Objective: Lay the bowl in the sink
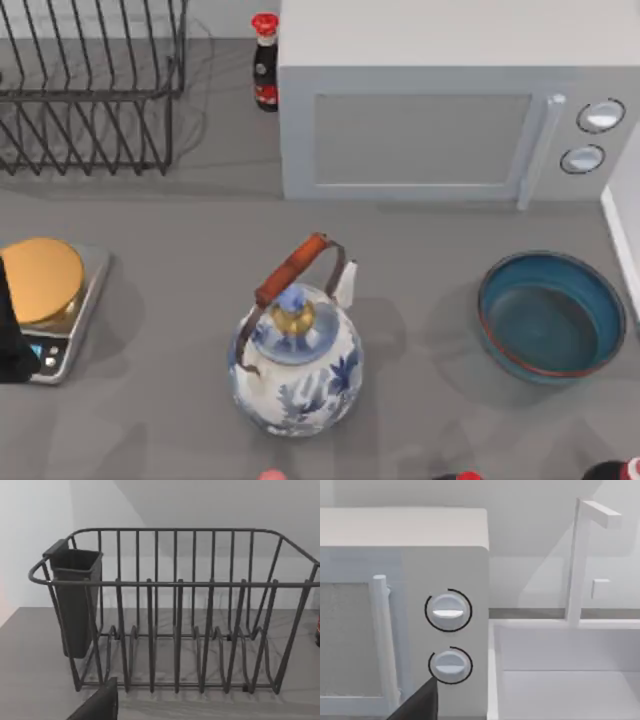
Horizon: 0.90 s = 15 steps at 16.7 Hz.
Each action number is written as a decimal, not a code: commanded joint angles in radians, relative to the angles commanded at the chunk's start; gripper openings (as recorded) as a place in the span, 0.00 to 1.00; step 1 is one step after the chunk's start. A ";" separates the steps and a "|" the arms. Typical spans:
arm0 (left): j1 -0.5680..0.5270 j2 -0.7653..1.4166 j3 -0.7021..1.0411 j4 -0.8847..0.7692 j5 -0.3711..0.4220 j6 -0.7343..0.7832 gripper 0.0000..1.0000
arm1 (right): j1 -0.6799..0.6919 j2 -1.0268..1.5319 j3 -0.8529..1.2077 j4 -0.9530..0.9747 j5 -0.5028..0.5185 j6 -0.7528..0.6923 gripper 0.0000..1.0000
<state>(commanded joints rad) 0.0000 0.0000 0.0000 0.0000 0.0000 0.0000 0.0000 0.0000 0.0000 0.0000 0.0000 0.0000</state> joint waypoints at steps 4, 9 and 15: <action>0.000 0.000 0.000 0.000 0.000 0.000 1.00 | 0.005 0.032 0.032 -0.030 -0.001 0.005 1.00; 0.000 0.000 0.000 0.000 0.000 0.000 1.00 | 0.036 0.300 0.277 -0.242 0.000 0.042 1.00; 0.000 0.000 0.000 0.000 0.000 0.000 1.00 | 0.090 0.908 0.707 -0.635 0.003 0.100 1.00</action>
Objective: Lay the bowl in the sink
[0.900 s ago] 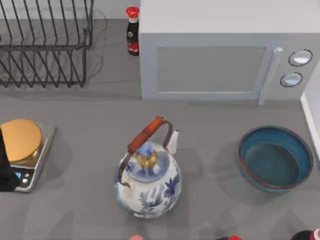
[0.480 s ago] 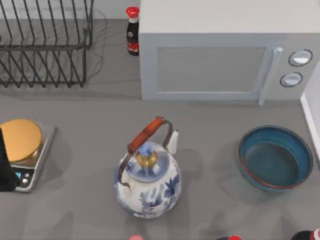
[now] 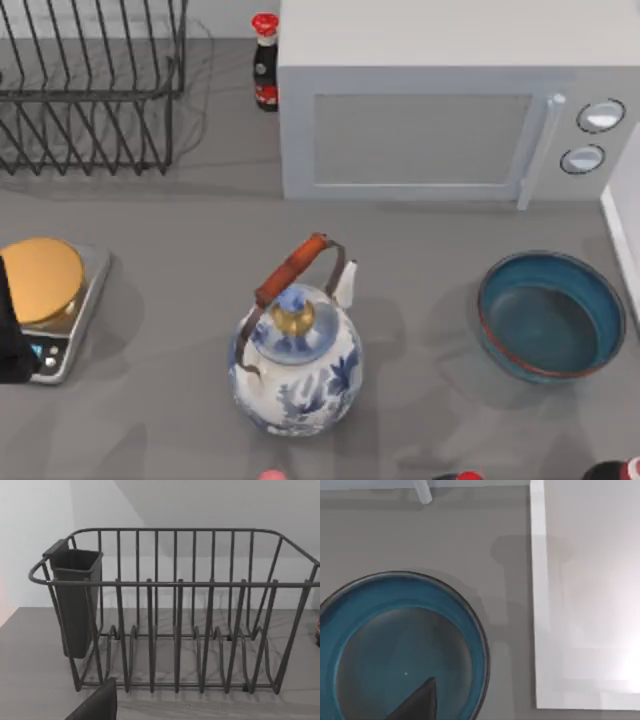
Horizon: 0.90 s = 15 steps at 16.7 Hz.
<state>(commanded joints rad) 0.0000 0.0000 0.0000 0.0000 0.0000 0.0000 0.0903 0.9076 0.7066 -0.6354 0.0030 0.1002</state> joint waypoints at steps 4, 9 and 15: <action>0.000 0.000 0.000 0.000 0.000 0.000 1.00 | 0.038 0.375 0.271 -0.258 0.000 0.038 1.00; 0.000 0.000 0.000 0.000 0.000 0.000 1.00 | 0.073 0.703 0.542 -0.487 -0.001 0.075 1.00; 0.000 0.000 0.000 0.000 0.000 0.000 1.00 | 0.086 0.815 0.645 -0.565 -0.003 0.089 1.00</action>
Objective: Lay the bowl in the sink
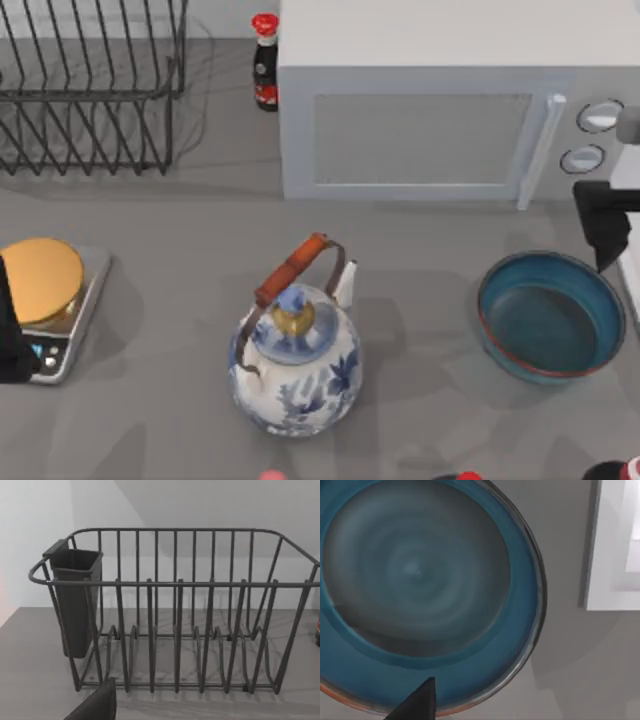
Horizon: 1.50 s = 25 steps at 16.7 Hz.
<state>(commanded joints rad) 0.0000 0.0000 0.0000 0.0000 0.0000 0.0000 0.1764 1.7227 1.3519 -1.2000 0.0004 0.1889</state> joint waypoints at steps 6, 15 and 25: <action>0.000 0.000 0.000 0.000 0.000 0.000 1.00 | -0.003 0.010 -0.036 0.041 0.000 -0.002 1.00; 0.000 0.000 0.000 0.000 0.000 0.000 1.00 | 0.003 0.122 -0.267 0.389 0.000 0.005 1.00; 0.000 0.000 0.000 0.000 0.000 0.000 1.00 | 0.003 0.123 -0.268 0.391 0.000 0.005 0.55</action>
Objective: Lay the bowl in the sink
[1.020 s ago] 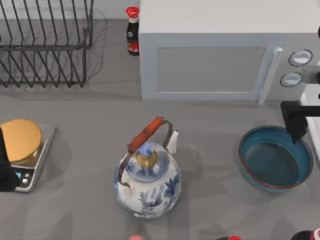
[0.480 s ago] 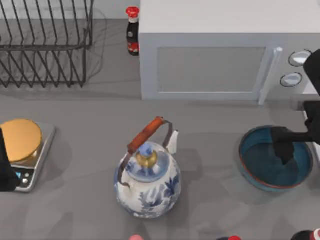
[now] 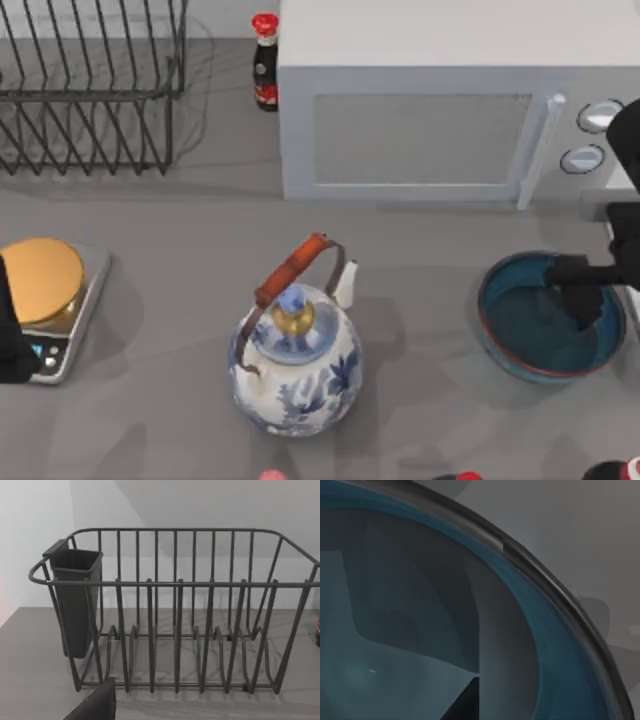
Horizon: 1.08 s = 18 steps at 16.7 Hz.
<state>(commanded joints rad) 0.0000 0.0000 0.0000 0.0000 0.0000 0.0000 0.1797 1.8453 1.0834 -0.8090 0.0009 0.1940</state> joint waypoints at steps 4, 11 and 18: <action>0.000 0.000 0.000 0.000 0.000 0.000 1.00 | 0.000 0.000 0.000 0.000 0.000 0.000 0.25; 0.000 0.000 0.000 0.000 0.000 0.000 1.00 | 0.000 0.000 0.000 0.000 0.000 0.000 0.00; 0.000 0.000 0.000 0.000 0.000 0.000 1.00 | -0.001 -0.004 0.015 -0.016 0.001 0.000 0.00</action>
<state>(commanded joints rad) 0.0000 0.0000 0.0000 0.0000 0.0000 0.0000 0.1788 1.8411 1.0981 -0.8250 0.0014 0.1937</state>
